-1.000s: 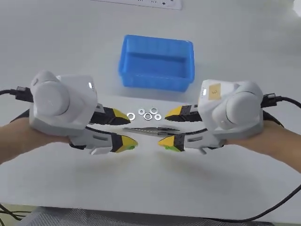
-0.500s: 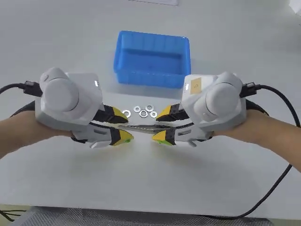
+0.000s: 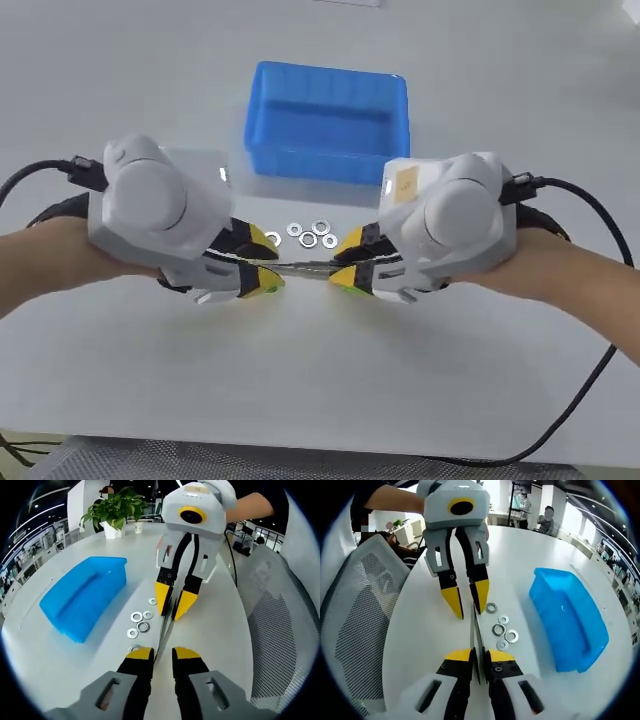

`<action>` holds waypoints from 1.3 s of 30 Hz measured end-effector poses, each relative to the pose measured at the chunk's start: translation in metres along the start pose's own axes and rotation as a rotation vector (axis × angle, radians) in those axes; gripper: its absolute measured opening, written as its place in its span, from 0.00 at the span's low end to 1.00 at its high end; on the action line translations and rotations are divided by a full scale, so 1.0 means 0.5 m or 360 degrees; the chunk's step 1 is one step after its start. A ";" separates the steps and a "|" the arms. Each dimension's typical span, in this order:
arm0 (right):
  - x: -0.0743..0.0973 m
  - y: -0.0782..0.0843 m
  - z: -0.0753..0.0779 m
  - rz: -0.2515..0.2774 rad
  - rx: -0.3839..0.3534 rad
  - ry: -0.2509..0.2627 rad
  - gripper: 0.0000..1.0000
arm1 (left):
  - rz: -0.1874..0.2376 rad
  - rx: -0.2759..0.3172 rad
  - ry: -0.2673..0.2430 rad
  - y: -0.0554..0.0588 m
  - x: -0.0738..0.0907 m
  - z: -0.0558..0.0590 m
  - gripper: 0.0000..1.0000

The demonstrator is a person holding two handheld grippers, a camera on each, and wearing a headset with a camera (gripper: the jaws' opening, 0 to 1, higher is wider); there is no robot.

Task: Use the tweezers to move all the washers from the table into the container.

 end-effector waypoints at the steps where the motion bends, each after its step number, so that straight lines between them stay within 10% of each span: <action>1: 0.000 0.000 0.000 -0.0002 -0.0001 -0.0001 0.12 | -0.0005 -0.0004 0.0003 -0.002 -0.002 0.000 0.18; 7: -0.001 -0.002 -0.004 -0.0022 0.0076 0.0000 0.09 | -0.0013 0.0094 0.0032 -0.008 -0.010 -0.006 0.09; 39: -0.003 -0.020 -0.031 0.0123 0.0114 0.0006 0.07 | -0.0112 -0.0015 0.0079 -0.019 0.000 0.016 0.10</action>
Point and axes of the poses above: the centre of the closed fingertips' face, and the gripper's own axes: x roughly backward along the fingers, z roughly to its right, y roughly out of its underside, the point moved 7 cm from there along x, roughly backward along the fingers, and after that the axes turned 5 degrees about y, right-handed, at the moved point
